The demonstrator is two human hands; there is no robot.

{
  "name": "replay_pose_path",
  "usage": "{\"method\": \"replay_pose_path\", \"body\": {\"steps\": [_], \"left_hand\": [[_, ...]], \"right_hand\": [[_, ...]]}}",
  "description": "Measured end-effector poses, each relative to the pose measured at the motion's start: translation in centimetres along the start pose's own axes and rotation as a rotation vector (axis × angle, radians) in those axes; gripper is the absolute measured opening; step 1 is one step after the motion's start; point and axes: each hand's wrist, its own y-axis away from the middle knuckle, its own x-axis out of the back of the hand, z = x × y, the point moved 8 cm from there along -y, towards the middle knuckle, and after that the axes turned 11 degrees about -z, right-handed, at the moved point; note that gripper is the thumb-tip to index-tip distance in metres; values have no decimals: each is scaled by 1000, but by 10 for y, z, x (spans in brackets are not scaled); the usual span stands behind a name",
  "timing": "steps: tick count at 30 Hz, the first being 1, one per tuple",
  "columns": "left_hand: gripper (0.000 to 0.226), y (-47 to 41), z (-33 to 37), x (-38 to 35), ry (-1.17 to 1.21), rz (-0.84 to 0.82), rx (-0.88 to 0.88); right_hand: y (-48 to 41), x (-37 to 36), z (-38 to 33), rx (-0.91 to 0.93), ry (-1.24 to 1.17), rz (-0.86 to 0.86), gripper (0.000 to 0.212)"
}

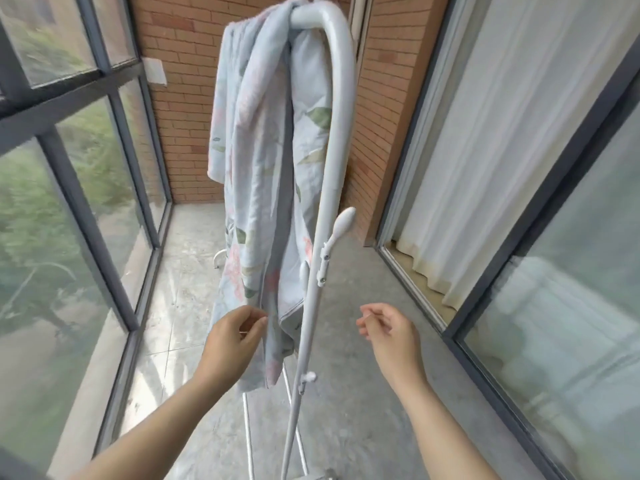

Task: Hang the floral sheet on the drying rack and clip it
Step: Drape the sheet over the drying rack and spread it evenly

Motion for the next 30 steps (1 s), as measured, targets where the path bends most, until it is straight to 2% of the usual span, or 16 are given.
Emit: {"method": "replay_pose_path", "body": {"steps": [6,13,18,23,26,30], "left_hand": [[14,36,11,-2,-25,163,105],[11,61,25,15,-98,244,132],[10,67,42,29,-140,272,102],[10,73,41,35,-133,303,118],[9,73,37,45,-142,317,130],[11,65,34,52,-165,313,141]], "right_hand": [[-18,4,1,108,27,-192,20],[-32,-25,-19,217,121,-411,22],[-45,-53,-37,234,229,-571,33],[-57,-73,-25,162,302,-703,44],[-66,-72,-24,120,287,-694,53],[-71,-42,-24,126,163,-485,57]]}}
